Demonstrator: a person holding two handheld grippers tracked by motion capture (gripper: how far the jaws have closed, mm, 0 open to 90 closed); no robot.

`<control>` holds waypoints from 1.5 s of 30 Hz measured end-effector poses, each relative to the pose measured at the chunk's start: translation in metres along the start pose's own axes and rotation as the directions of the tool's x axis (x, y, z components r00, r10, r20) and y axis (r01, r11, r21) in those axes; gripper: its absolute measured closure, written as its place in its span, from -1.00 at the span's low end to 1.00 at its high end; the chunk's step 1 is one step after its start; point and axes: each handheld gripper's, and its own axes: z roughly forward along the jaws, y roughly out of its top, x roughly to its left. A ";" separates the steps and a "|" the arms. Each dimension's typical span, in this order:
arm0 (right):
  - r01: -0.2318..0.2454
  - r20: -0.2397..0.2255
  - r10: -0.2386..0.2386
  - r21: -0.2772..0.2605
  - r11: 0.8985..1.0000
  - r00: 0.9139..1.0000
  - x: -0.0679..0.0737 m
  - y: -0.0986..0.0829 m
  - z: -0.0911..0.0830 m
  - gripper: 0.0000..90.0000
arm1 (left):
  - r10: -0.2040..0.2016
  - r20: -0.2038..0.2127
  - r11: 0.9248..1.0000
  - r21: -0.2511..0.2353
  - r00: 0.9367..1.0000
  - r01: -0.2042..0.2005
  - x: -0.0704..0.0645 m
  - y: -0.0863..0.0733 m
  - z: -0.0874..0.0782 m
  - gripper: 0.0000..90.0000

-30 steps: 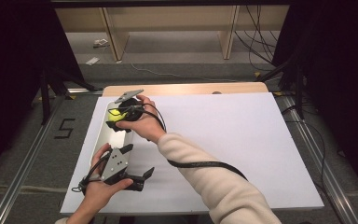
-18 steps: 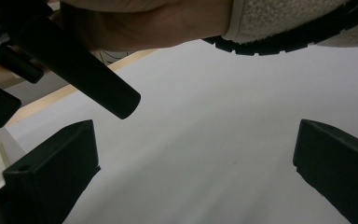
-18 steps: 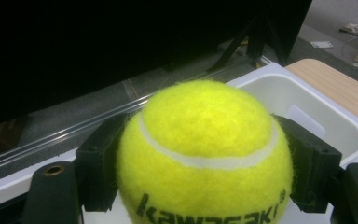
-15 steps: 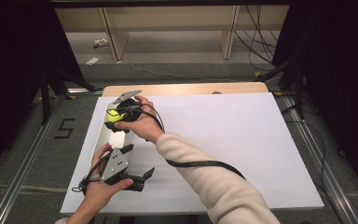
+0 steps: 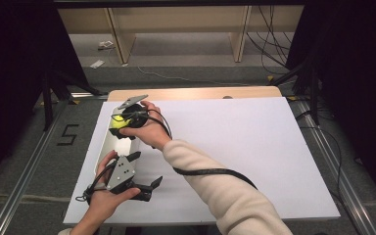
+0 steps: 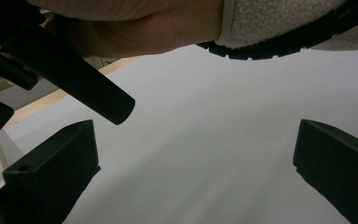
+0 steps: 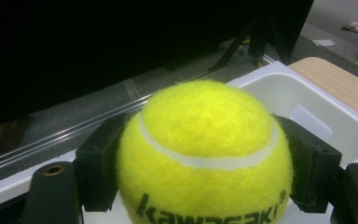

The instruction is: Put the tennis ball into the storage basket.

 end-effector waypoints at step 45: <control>0.012 -0.021 -0.011 0.040 0.999 1.000 0.002 -0.006 0.019 -0.42 | 0.002 0.001 1.000 0.000 1.000 -0.002 0.000 0.000 0.000 -1.00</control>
